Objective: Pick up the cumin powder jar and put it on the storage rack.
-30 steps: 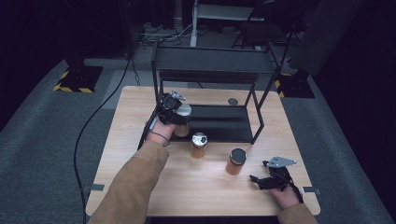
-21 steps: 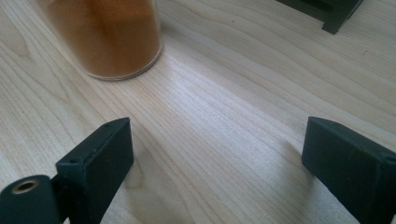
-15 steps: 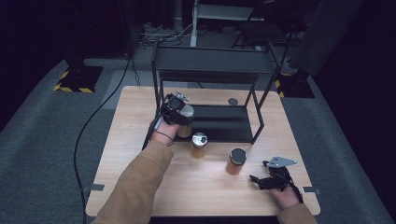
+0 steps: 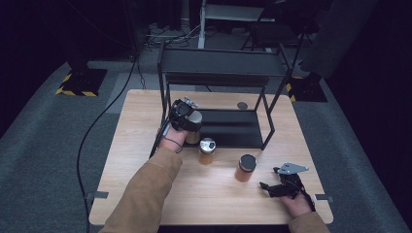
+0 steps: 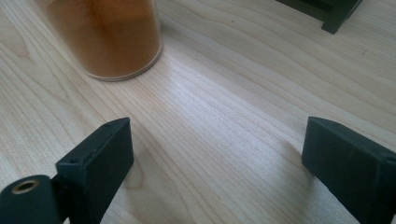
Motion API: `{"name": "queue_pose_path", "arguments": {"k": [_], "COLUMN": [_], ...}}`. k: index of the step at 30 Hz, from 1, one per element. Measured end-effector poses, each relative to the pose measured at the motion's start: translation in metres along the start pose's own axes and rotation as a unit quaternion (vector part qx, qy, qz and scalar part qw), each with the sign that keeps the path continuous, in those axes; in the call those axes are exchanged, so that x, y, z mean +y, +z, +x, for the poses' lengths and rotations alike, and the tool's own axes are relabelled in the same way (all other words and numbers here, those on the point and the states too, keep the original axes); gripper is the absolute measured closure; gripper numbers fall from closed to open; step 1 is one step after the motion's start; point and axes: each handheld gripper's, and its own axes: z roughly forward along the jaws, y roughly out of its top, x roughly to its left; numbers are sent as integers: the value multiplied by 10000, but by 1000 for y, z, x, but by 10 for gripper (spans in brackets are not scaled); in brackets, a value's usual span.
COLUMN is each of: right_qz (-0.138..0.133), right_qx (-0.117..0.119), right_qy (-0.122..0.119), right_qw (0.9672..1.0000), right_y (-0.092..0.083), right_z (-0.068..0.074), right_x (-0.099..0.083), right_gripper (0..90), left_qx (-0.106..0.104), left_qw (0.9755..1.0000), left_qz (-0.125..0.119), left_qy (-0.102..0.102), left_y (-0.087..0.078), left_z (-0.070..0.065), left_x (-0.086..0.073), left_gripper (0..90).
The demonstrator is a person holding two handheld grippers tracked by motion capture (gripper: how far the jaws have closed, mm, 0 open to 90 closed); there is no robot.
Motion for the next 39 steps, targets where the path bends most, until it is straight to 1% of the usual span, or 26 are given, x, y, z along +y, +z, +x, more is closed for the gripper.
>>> {"name": "queue_pose_path", "arguments": {"k": [3,4,7,10,11,14,15,16,19,20,21,22,23,24,26,27,28,29,30,31,32,33,34,35,39], "right_qz": [0,0,0,0,0,0,1,2,2,2,-1,0,0,0,0,0,2,3,4,6,13,19,23,26,32], "right_qx": [-1,-1,0,-1,-1,-1,-1,-1,-2,-2,-3,-2,-2,-2,0,0,0,2,5,8,19,32,36,36,46], "right_qy": [0,-1,0,0,-1,-1,1,2,1,1,-5,-5,-5,-7,-10,-10,-10,-13,-15,-18,-22,-29,-31,-30,-40], "right_qw": [10000,10000,10000,10000,10000,10000,10000,10000,10000,10000,10000,10000,10000,10000,10000,10000,10000,10000,10000,10000,10000,10000,10000,10000,10000], "right_y": [0,0,0,0,0,0,0,0,0,0,0,0,0,0,0,0,0,0,0,0,1,1,1,1,1], "right_z": [0,0,0,0,0,0,0,0,0,0,0,0,0,0,0,0,0,0,0,-1,-1,-1,-1,-1,-1], "right_x": [0,0,0,0,0,0,0,0,0,0,0,0,0,0,0,0,0,0,0,1,1,1,1,1,2], "right_gripper": [88,89,88,89,89,89,89,89,88,88,88,88,88,88,88,88,87,85,84,82,77,74,73,73,65], "left_qx": [32,21,-33,-57,-32,117,139,164,204,204,199,193,193,186,210,210,239,241,241,246,252,252,267,282,323], "left_qw": [10000,9999,9997,9997,9996,9996,9995,9994,9993,9993,9994,9993,9993,9993,9991,9991,9990,9989,9989,9987,9985,9985,9985,9983,9982], "left_qz": [23,-41,-117,-123,-141,-90,-120,-191,-209,-209,-250,-277,-277,-301,-362,-362,-389,-407,-407,-438,-476,-476,-483,-503,-499], "left_qy": [-44,-91,-199,-221,-240,-244,-264,-252,-221,-221,-153,-130,-130,-119,-67,-67,-23,-10,-10,2,34,34,42,49,71], "left_y": [2,2,4,3,3,3,1,-3,-13,-13,-22,-27,-27,-31,-46,-46,-55,-60,-60,-64,-73,-73,-77,-85,-95], "left_z": [2,4,10,13,12,8,7,5,2,2,-1,-2,-2,-3,-9,-9,-12,-13,-13,-14,-16,-16,-18,-20,-25], "left_x": [-1,-3,-8,-10,-11,-9,-10,-12,-12,-12,-13,-15,-15,-16,-21,-21,-25,-27,-27,-30,-36,-36,-38,-45,-53], "left_gripper": [329,329,328,325,311,197,173,156,120,114,114,114,114,114,101,99,98,96,94,92,90,87,82,77,61]}}
